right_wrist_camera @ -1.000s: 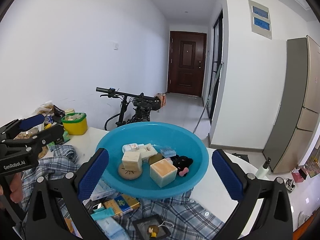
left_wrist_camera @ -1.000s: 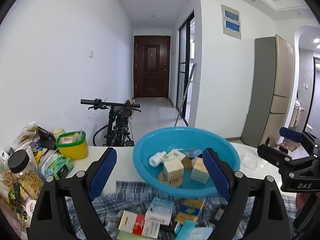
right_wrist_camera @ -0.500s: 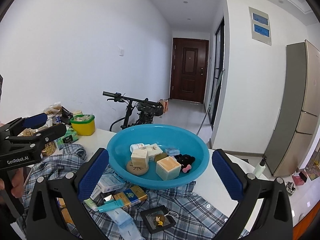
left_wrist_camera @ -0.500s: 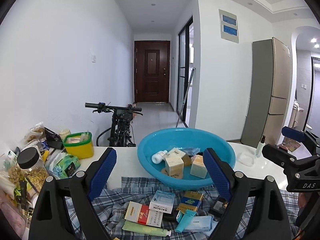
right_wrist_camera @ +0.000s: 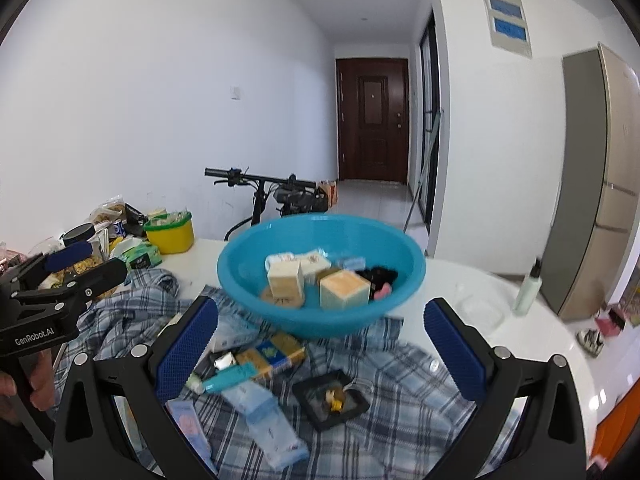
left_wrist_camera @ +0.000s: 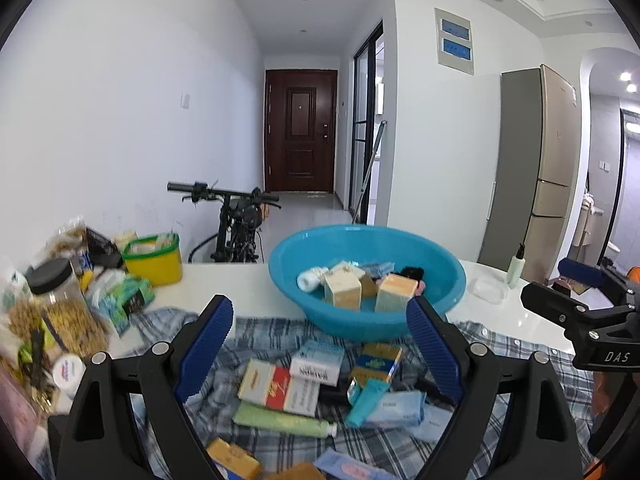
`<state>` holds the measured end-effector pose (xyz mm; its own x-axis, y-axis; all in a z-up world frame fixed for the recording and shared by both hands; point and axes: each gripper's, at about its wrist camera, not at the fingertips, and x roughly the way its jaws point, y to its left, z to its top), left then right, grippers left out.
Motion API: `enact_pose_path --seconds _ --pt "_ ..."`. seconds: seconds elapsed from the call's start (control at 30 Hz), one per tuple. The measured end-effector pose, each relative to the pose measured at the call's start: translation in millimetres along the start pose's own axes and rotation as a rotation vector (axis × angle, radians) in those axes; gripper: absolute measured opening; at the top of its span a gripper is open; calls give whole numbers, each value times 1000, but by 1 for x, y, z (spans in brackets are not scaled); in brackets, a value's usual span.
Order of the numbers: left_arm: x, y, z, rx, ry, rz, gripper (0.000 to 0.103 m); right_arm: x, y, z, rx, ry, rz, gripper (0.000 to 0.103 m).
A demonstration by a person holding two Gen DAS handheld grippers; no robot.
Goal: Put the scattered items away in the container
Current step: 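Withdraw both open tools from the basin back over the shirt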
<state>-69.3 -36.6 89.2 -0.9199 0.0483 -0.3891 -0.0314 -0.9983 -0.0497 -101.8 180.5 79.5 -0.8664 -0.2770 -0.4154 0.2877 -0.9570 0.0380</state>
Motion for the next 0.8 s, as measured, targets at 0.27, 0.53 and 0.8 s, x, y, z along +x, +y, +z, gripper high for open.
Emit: enact_pose_path --seconds 0.27,0.53,0.8 --pt "14 -1 -45 -55 108 -21 90 3 4 -38 17 53 -21 103" --pt "18 5 -79 -79 181 1 90 8 8 -65 23 102 -20 103" --pt "11 9 -101 -55 220 34 90 15 7 -86 29 170 -18 103"
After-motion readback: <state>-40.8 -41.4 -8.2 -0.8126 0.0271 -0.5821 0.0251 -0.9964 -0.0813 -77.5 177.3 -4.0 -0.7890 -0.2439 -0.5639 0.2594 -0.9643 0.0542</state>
